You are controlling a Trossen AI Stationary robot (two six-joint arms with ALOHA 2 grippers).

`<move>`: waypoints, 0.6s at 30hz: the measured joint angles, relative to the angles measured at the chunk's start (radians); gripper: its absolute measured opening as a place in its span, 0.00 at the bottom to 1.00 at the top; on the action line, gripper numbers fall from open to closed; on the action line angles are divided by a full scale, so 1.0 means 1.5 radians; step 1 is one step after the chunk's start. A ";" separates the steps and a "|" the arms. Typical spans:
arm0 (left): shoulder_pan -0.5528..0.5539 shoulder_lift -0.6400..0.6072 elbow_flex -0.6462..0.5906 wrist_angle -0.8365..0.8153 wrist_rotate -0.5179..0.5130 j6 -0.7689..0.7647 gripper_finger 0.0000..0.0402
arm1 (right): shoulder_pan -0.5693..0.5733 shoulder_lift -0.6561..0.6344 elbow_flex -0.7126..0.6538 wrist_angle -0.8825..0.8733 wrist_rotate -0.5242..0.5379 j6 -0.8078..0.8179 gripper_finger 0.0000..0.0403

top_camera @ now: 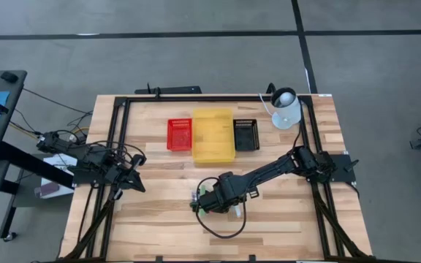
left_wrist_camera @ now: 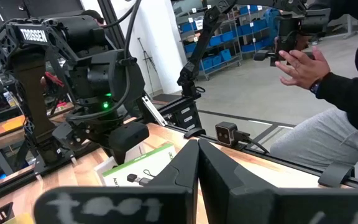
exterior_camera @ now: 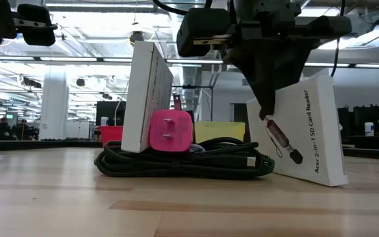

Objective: Pick and place items into bin
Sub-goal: Put the white box into the black bin

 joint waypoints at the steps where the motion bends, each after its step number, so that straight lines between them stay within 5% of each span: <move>1: 0.000 0.000 0.000 0.000 0.000 0.000 0.00 | 0.000 0.000 0.000 -0.002 0.000 0.002 0.18; 18: 0.000 0.000 0.000 0.000 0.000 0.000 0.00 | -0.008 -0.060 0.002 -0.070 0.032 0.029 0.18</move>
